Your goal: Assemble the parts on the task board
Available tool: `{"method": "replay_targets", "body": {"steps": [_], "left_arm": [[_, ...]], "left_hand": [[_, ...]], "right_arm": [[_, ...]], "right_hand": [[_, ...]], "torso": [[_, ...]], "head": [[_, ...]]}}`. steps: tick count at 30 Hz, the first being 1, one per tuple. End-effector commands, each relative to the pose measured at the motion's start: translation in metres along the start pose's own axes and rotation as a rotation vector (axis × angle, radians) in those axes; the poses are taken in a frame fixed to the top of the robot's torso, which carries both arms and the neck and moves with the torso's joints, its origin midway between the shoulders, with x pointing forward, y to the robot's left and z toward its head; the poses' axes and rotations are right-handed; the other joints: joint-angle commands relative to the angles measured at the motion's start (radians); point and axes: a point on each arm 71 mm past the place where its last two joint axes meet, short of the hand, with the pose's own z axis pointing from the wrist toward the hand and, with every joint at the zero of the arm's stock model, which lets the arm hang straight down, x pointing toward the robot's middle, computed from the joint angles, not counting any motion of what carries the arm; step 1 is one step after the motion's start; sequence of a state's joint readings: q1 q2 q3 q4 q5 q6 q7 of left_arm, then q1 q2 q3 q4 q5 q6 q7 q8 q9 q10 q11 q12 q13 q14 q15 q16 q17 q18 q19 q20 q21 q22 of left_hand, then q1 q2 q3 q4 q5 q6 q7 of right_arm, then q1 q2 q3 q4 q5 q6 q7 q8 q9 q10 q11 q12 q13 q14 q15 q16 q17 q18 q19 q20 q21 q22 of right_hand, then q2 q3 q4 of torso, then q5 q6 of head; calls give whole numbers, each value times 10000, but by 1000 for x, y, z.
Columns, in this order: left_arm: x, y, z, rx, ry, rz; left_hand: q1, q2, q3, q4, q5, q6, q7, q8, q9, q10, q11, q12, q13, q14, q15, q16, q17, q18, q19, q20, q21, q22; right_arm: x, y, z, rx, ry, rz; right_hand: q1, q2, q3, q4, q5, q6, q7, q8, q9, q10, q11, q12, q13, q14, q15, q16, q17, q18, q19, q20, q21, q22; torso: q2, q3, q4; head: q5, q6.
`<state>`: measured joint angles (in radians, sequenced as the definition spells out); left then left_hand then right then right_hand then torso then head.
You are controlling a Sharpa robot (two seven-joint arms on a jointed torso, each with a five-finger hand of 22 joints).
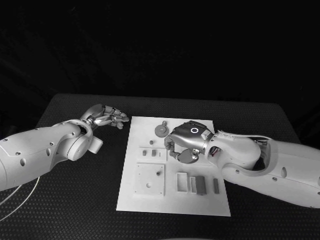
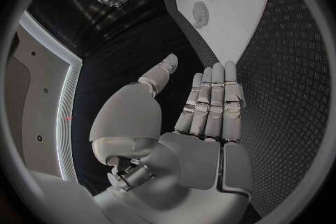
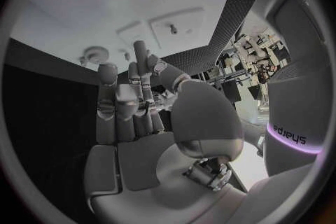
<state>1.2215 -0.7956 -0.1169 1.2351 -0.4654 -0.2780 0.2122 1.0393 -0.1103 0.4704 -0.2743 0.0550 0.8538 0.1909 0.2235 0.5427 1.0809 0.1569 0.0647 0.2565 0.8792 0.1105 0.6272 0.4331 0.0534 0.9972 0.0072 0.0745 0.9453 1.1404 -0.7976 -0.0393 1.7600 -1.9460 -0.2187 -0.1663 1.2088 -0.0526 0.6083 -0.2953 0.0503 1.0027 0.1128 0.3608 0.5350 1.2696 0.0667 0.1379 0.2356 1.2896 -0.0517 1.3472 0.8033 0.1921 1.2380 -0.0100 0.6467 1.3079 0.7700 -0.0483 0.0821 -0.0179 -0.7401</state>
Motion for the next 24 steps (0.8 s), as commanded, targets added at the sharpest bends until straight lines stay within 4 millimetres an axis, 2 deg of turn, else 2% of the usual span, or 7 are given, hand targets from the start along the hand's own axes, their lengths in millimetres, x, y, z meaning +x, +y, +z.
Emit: {"method": "replay_targets", "body": {"steps": [1,5,10,13,20,24], "left_arm": [[3,-2,1,138,114,-84],[4,-4,2,163,127,-89],[6,-4,2,156,114,-88],[6,-4,3,155,98,-83],[6,-4,2,154,90,-84],[7,-5,3,170,112,-90]], "left_hand": [[-28,61,-58,2,-37,-17,-16,50,-13,-69,-19,37,-10,76,-2,-57,18,187,58,39,-32,-9],[-29,62,-58,2,-37,-18,-16,51,-14,-69,-19,37,-11,77,-2,-61,22,186,58,39,-32,-10],[-27,61,-59,0,-37,-18,-16,52,-15,-69,-19,37,-12,77,-2,-65,28,187,58,39,-32,-10],[-25,59,-59,-2,-37,-18,-17,53,-15,-68,-19,38,-13,78,-2,-68,32,187,58,39,-32,-10],[-25,56,-60,-3,-37,-15,-17,56,-15,-66,-20,39,-14,80,-2,-71,38,187,58,39,-32,-11],[-26,54,-62,-3,-37,-14,-18,58,-15,-65,-20,40,-15,82,-2,-75,44,187,59,39,-32,-11]], "right_arm": [[-4,19,8,-666,-289,360],[1,37,15,-1199,-407,479],[18,51,19,-1474,-212,737],[30,60,21,-1654,-50,898],[52,75,24,-1856,273,1147],[60,84,25,-1969,358,1337]], "right_hand": [[283,198,-39,19,32,74,24,36,13,538,-240,50,287,-74,-164,44,15,697,10,-46,48,216],[287,201,-38,19,32,72,25,33,15,538,-242,46,291,-75,-166,43,16,697,10,-47,49,215],[296,198,-36,14,32,70,24,30,19,536,-244,40,296,-77,-169,43,17,697,8,-49,50,214],[301,196,-36,13,32,69,23,28,21,535,-245,37,299,-78,-170,41,18,697,7,-49,50,214],[309,196,-34,13,33,69,23,26,25,535,-247,32,305,-81,-172,40,19,697,5,-51,50,213],[313,194,-34,13,32,69,22,25,27,536,-248,29,309,-82,-174,40,20,697,5,-51,51,213]], "torso": [[8,10,-14],[-3,4,-3],[-6,-15,17],[4,-1,4],[4,-11,-2],[14,5,-19]], "head": [[130,-30],[242,-63],[338,-31],[468,-58],[518,-100],[580,-142]]}}
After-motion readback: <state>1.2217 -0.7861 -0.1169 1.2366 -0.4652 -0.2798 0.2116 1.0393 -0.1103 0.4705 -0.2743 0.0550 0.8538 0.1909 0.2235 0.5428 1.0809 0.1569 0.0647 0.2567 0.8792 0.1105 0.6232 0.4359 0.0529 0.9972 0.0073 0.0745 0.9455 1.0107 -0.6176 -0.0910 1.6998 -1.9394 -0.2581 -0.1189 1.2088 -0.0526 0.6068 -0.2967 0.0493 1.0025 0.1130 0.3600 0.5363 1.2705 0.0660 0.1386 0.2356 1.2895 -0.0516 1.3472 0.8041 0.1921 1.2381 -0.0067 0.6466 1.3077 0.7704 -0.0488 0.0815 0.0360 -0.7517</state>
